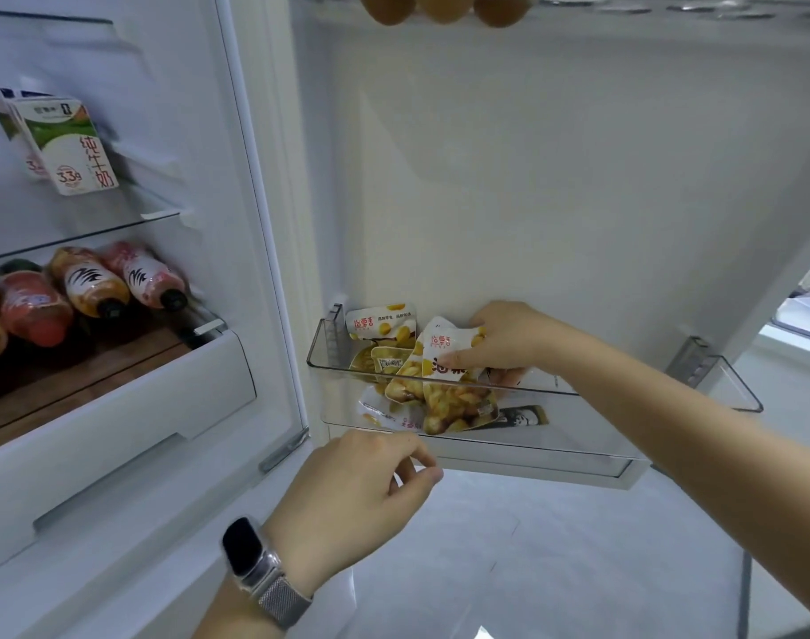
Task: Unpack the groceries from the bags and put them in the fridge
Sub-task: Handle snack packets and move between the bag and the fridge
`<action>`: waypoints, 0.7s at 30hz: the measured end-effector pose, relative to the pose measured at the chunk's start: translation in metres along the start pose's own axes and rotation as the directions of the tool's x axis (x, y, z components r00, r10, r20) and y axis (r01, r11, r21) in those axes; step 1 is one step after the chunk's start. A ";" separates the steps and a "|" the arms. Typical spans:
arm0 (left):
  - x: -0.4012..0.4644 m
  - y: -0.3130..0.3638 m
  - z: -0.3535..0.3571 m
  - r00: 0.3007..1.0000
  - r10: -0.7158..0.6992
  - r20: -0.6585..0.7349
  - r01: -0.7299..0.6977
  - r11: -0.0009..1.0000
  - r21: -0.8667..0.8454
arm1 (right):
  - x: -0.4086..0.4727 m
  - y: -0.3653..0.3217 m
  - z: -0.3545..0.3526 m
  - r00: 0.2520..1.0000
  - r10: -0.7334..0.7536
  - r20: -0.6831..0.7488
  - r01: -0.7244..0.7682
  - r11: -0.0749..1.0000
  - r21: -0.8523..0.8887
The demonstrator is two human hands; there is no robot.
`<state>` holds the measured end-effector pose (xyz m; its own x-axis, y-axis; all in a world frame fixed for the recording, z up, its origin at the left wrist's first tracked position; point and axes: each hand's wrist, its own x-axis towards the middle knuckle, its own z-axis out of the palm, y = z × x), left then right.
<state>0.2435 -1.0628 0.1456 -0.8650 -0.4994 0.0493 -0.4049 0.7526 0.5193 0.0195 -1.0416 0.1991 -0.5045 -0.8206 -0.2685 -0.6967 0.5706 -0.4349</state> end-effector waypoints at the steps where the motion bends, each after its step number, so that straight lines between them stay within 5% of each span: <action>1: 0.000 -0.001 0.001 1.000 -0.001 0.002 0.001 1.000 0.006 | 0.000 0.000 0.001 1.000 -0.011 -0.016 0.010 0.999 -0.046; 9: 0.002 -0.003 0.010 0.999 0.013 0.031 -0.012 1.000 -0.025 | -0.013 0.001 0.000 0.993 -0.099 -0.060 0.081 0.967 -0.242; 16: 0.020 0.008 0.041 0.985 0.095 0.140 -0.096 0.995 -0.001 | -0.060 0.026 -0.020 0.950 -0.109 -0.292 0.104 0.994 -0.033; 19: 0.034 0.024 0.063 0.969 0.146 0.199 -0.156 0.987 0.035 | -0.091 0.049 -0.018 0.882 -0.118 -0.457 0.154 0.987 0.043; 21: 0.043 0.037 0.079 0.954 0.184 0.237 -0.206 0.976 0.072 | -0.113 0.070 -0.016 0.760 -0.066 -0.647 0.162 0.983 0.089</action>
<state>0.1683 -1.0227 0.0997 -0.9699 -0.2360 -0.0595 -0.2380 0.8684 0.4351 0.0198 -0.9082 0.2133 -0.6669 -0.6404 0.3810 -0.7209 0.4252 -0.5473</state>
